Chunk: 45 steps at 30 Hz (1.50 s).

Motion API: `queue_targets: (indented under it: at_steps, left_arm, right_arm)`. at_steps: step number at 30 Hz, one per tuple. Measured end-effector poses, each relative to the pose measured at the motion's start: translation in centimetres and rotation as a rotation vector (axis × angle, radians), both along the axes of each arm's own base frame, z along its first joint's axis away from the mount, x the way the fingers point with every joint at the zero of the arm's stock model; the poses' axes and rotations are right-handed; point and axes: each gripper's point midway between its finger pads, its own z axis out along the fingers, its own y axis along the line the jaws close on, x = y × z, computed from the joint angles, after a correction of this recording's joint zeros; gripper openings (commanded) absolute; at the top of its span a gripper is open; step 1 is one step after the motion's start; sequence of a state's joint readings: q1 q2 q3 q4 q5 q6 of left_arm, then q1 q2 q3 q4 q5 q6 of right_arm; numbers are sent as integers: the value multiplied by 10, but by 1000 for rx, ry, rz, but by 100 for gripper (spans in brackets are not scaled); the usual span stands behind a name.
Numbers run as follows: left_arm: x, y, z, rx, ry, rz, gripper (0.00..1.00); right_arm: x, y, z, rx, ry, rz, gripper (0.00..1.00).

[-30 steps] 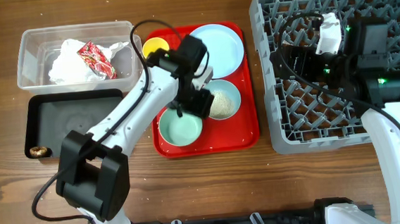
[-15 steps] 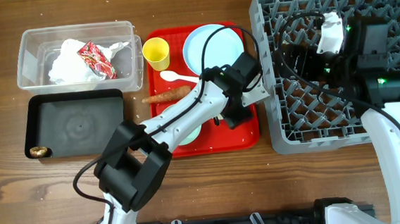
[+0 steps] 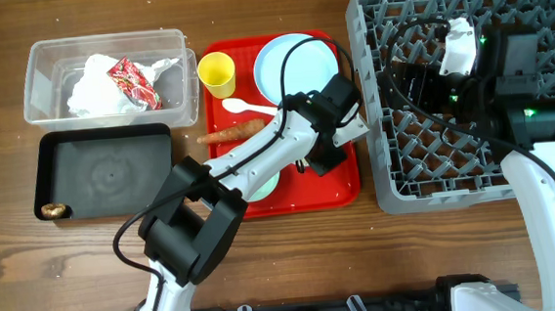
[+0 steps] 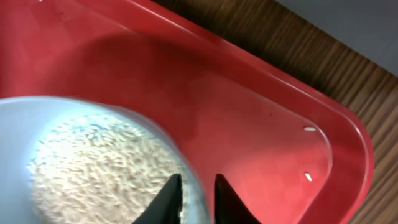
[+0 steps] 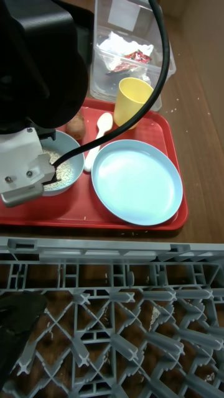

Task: Sort waste into correct bins and load items into the dishwasher rack
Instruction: 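Lift the rice bowl with left gripper over the black tray, then tilt the bowl with left gripper to pour rice onto black tray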

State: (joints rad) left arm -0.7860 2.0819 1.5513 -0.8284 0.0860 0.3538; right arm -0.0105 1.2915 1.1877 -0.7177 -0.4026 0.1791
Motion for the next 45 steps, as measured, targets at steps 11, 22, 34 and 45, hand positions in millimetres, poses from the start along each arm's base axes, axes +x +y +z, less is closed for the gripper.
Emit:
queue_targets:
  at_steps: [11,22,34,45]
  left_arm:
    - [5,5,3,18,-21,53,4]
    - [66,129,162,-306,-34,699,4]
    - [50,329,156,-643,299,1133,4]
    - [11,412,120,-1173,259,1303,4]
  right_arm:
    - [0,0,0,0,0,0,100]
    - [0,0,0,-1,-1,-1,100]
    - [1,-1,0,-3,-4,-3,100]
    - [0,-1,0,-3,0,-3,100]
